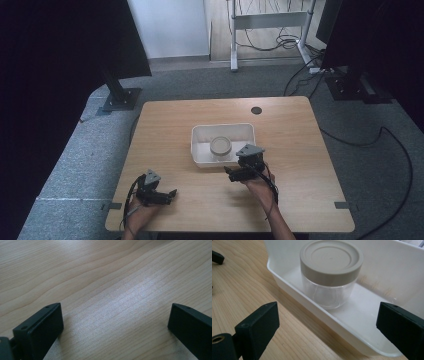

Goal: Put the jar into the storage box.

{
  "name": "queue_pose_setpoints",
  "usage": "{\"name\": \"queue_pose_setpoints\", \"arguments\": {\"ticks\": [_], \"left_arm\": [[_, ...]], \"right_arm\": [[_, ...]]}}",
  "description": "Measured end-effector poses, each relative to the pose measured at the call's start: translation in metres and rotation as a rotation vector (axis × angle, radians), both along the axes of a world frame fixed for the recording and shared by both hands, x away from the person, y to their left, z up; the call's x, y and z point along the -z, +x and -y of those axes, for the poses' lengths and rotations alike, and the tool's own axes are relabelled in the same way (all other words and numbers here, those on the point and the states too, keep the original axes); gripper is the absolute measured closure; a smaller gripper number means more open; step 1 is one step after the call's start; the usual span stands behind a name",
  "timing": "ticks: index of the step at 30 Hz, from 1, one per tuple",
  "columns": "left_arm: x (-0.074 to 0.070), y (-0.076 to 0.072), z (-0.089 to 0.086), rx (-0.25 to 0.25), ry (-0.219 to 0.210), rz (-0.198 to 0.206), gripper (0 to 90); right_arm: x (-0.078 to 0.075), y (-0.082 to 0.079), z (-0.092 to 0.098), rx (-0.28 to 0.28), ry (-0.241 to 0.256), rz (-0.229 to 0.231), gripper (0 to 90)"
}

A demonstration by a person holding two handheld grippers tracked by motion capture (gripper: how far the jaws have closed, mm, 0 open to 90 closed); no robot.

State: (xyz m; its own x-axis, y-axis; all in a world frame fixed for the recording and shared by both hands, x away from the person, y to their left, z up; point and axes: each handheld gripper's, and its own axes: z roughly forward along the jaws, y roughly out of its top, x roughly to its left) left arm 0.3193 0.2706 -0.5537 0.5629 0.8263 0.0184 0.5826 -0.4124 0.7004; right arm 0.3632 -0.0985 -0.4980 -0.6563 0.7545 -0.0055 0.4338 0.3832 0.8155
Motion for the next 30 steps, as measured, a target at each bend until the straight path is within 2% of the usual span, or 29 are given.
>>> {"name": "queue_pose_setpoints", "arguments": {"ticks": [15, 30], "left_arm": [[0.000, 0.000, 0.000, 0.000, 0.001, 0.000, 0.0], [0.000, 0.000, 0.000, 0.000, 0.000, 0.001, 0.0]], "right_arm": [[0.001, -0.014, 0.019, 0.016, 0.006, 0.012, 3.5], [0.003, -0.025, 0.040, 0.014, 0.004, 0.000, 3.7]]}}
